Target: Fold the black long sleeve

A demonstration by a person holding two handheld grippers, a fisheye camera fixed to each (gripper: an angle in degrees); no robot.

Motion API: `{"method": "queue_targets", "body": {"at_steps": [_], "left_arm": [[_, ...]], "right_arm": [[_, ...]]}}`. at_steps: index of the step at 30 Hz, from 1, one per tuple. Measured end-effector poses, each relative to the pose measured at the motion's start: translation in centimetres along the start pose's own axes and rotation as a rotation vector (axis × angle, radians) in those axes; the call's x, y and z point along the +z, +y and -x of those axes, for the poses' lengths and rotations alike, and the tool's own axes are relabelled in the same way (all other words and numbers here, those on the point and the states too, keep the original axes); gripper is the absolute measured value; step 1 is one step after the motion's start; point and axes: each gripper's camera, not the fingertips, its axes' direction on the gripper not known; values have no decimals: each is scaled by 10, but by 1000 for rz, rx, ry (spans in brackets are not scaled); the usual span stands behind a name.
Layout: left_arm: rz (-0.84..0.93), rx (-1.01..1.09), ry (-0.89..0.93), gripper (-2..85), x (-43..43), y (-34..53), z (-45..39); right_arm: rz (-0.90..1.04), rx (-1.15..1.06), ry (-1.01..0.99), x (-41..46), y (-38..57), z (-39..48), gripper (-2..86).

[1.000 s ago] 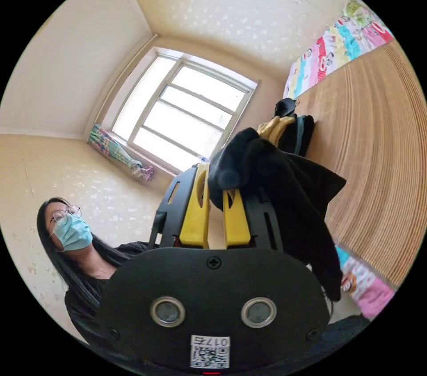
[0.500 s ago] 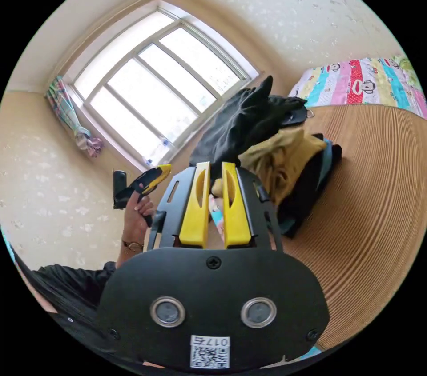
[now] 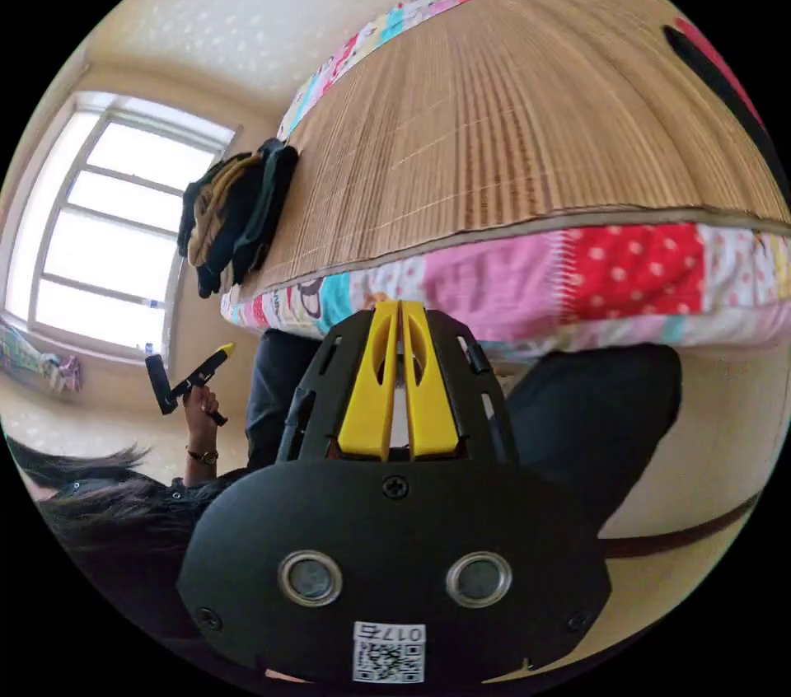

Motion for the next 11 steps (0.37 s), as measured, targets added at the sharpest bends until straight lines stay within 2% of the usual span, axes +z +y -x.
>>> {"method": "queue_targets", "body": {"at_steps": [2,5,7,11], "left_arm": [[45,254,-12,-10,2,-25,-63],[132,469,75,-10,13,-45,-134],[178,522,183,-10,24,-51,-164],[302,477,366,-10,62,-50,-205]], "right_arm": [[-172,190,70,-64,34,-60,4],[-297,455,114,-117,81,-122,4],[-333,518,115,-131,105,-146,6],[-361,630,156,-130,143,-177,14]]}}
